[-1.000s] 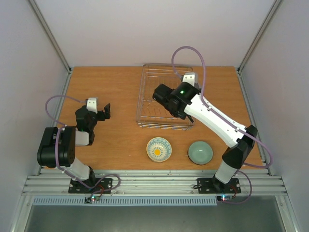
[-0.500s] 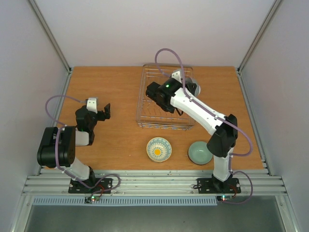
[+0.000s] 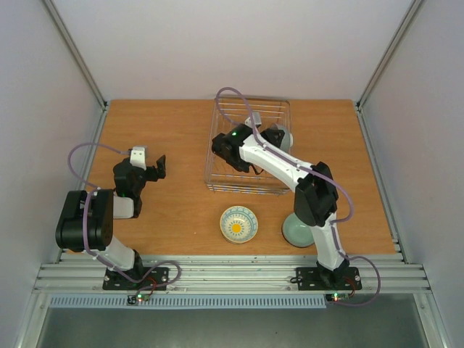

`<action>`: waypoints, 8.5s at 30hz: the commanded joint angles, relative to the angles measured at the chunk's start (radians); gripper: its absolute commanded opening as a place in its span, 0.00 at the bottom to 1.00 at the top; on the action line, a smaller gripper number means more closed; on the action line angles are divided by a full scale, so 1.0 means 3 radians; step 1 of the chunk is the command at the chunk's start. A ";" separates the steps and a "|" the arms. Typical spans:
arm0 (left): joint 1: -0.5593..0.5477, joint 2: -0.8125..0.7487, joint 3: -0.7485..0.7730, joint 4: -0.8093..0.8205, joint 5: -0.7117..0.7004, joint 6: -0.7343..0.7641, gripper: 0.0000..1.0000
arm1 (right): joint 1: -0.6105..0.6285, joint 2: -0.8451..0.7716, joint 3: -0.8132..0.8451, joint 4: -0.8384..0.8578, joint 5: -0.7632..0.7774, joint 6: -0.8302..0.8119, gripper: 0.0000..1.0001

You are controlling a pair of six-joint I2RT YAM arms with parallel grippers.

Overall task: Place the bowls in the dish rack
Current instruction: Place the bowl in the dish rack.

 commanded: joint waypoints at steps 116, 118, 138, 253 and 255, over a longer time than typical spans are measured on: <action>-0.1599 0.0121 0.2709 -0.5396 0.1848 0.0704 0.00 | 0.0839 -0.2112 -0.1987 0.3468 -0.2567 -0.1482 0.16; -0.1597 0.0060 0.2666 -0.5386 0.1934 0.0766 0.00 | 0.0839 -0.2184 -0.2036 0.3479 -0.2562 -0.1482 0.25; -0.1590 -0.0513 0.2286 -0.5136 0.2403 0.1037 0.00 | 0.0517 -0.2984 -0.2540 0.3742 -0.4845 -0.1036 0.81; -0.1495 -0.1053 0.1892 -0.4563 0.1791 0.0837 0.36 | -0.0253 -0.1455 -0.2199 0.3536 -0.2106 -0.1675 0.02; -0.1496 -0.1039 0.1888 -0.4559 0.1796 0.0837 0.36 | -0.0259 -0.1396 -0.2178 0.3542 -0.2081 -0.1706 0.01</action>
